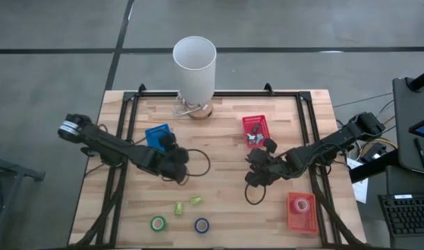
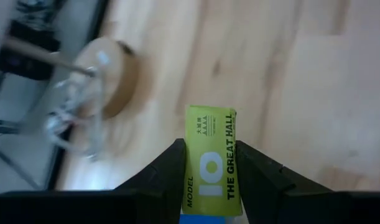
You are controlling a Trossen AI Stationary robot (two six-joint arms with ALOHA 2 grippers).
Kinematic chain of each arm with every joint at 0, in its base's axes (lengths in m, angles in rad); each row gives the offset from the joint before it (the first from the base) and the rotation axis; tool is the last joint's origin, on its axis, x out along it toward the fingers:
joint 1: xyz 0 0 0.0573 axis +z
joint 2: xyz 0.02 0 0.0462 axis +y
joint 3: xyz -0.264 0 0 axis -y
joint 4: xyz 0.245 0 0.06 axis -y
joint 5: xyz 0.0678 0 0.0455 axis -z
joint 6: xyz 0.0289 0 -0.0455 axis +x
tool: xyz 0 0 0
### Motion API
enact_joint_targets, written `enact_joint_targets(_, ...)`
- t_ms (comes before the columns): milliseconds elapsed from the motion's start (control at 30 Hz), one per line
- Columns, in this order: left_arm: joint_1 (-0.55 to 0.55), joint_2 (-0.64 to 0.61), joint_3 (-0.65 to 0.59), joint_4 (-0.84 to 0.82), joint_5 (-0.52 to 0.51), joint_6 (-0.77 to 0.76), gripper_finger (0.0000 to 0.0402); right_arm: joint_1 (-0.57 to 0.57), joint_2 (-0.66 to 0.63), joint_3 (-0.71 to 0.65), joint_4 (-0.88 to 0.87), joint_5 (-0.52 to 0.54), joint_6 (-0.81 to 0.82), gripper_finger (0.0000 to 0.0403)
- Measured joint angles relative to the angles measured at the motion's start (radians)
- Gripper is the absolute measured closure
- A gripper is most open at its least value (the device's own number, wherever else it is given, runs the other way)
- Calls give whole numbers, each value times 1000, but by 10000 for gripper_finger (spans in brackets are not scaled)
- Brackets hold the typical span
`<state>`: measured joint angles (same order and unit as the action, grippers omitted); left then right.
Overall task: Pick and place Stapler, Stapler remover, tape
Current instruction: Put the staple wire into the blue basket
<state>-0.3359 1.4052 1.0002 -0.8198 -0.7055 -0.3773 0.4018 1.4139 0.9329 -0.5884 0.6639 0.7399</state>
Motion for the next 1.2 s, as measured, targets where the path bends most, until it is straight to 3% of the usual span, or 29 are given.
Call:
enact_joint_targets(233,29,-152,-124,-26,-40,-50,275,0,0,0,1,-3,0,346)
enact_joint_targets(600,166,-358,-425,19,-56,-355,274,0,0,0,3,-3,0,341)
enact_joint_targets(900,309,-402,-578,98,-53,-676,274,0,0,0,5,-2,0,350)
enact_joint_targets(1200,350,-401,-611,234,2,-718,271,0,0,0,8,1,0,351)
